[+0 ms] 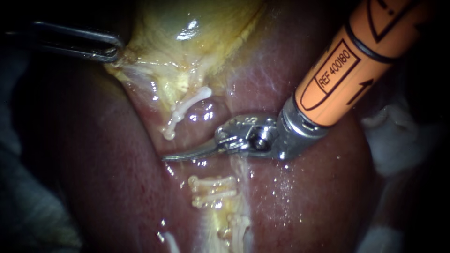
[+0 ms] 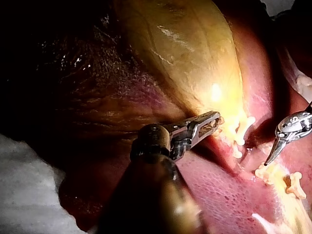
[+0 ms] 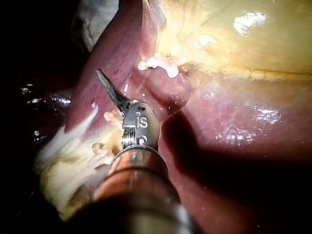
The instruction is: Go to the cutting position right tube
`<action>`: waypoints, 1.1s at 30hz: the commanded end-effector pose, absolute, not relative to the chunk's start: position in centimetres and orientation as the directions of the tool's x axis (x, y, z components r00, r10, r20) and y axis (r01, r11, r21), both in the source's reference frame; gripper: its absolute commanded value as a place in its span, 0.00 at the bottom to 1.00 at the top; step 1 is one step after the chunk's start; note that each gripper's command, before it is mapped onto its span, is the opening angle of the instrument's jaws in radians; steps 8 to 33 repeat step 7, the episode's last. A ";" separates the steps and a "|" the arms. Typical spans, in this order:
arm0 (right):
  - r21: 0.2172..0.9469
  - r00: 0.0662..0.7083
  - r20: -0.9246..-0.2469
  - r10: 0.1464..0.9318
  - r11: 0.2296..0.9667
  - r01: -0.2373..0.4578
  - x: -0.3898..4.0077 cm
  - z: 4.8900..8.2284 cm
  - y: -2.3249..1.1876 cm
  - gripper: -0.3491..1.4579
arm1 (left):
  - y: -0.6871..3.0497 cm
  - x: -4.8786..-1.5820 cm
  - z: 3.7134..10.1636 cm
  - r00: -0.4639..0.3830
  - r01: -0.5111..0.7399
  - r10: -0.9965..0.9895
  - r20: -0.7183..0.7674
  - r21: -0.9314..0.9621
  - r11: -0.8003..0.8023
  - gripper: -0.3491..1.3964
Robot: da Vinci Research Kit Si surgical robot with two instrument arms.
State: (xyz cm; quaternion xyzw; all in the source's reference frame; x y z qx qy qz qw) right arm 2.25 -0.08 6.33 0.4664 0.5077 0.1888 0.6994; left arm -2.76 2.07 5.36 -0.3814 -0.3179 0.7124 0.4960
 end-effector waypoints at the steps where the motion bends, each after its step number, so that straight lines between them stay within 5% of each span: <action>1: 0.844 0.413 -0.535 0.737 0.494 0.210 2.25 6.33 -0.08 0.00 | 2.07 -2.76 5.36 -0.217 -0.464 0.949 -0.228 -0.831 -0.306 0.00; 33: 0.843 0.414 -0.535 0.737 0.494 0.211 2.25 6.34 -0.08 0.00 | 2.08 -2.76 5.36 -0.217 -0.464 0.949 -0.228 -0.831 -0.306 0.00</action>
